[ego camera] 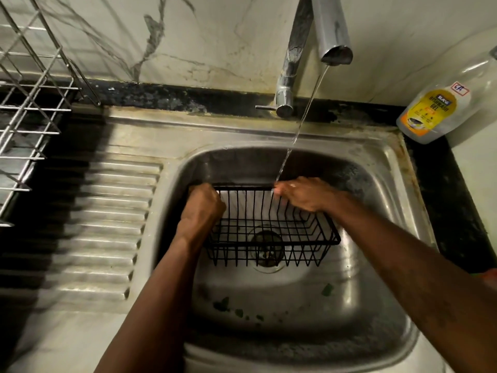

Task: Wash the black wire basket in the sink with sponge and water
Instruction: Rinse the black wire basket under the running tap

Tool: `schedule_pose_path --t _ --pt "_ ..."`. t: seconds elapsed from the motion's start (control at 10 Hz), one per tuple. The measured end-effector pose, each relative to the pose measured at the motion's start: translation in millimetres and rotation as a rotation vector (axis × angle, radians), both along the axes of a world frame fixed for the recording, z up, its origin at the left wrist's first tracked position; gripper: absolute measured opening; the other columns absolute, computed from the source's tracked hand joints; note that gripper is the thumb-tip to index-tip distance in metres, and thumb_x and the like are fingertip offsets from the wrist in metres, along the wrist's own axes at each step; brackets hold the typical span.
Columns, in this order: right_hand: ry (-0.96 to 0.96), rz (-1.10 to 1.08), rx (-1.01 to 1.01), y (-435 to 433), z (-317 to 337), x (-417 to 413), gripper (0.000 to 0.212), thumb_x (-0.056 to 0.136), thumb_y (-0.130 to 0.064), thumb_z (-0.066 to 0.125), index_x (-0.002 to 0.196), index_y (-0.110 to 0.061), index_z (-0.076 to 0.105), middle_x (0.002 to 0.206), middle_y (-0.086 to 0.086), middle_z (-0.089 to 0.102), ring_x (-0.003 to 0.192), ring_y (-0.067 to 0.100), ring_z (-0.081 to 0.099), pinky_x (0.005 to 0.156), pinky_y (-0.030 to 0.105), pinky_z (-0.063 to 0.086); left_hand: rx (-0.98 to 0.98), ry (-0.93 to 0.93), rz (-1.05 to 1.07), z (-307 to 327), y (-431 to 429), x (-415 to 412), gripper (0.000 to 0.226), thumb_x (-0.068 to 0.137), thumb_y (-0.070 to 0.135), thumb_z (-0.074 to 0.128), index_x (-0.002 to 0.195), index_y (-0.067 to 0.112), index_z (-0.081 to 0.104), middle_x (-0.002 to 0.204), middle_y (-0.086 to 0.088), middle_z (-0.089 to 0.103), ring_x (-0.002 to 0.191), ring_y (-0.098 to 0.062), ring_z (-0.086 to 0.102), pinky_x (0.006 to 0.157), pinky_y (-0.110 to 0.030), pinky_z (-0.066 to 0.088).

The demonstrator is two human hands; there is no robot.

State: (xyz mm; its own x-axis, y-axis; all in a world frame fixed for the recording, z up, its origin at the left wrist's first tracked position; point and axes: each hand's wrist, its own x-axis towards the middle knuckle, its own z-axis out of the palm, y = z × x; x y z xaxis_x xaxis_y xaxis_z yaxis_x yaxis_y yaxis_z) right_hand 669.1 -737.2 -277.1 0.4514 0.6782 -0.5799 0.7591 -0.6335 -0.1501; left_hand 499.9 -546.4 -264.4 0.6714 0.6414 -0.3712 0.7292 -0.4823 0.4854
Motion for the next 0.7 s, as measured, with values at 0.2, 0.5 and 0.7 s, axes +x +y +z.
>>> schedule_pose_path --t 0.2,0.5,0.7 --pt "0.065 -0.027 0.021 -7 1 14 0.045 0.109 -0.048 0.022 0.138 -0.028 0.050 0.138 0.006 0.058 0.130 0.030 0.052 0.110 0.056 0.038 0.003 0.042 -0.065 3 1 3 0.016 0.086 0.002 0.060 0.071 -0.001 0.062 0.069 -0.008 0.060 0.080 -0.028 0.069 0.063 -0.029 0.047" --pt "-0.040 0.165 0.257 96 0 -61 0.029 0.106 -0.032 0.037 0.129 -0.025 0.055 0.120 0.012 0.068 0.107 0.037 0.065 0.087 0.048 0.054 -0.057 0.001 -0.005 6 -12 2 0.010 0.091 0.007 0.058 0.091 0.000 0.064 0.084 -0.015 0.063 0.075 -0.026 0.067 0.033 -0.013 0.035" --pt "0.000 0.031 0.090 19 14 -10 0.038 0.109 -0.031 0.028 0.138 -0.033 0.052 0.127 0.007 0.062 0.113 0.026 0.059 0.096 0.045 0.046 0.022 0.018 0.002 -15 3 8 0.012 0.087 0.015 0.059 0.087 0.004 0.064 0.084 -0.013 0.060 0.081 -0.032 0.062 0.063 -0.029 0.043"
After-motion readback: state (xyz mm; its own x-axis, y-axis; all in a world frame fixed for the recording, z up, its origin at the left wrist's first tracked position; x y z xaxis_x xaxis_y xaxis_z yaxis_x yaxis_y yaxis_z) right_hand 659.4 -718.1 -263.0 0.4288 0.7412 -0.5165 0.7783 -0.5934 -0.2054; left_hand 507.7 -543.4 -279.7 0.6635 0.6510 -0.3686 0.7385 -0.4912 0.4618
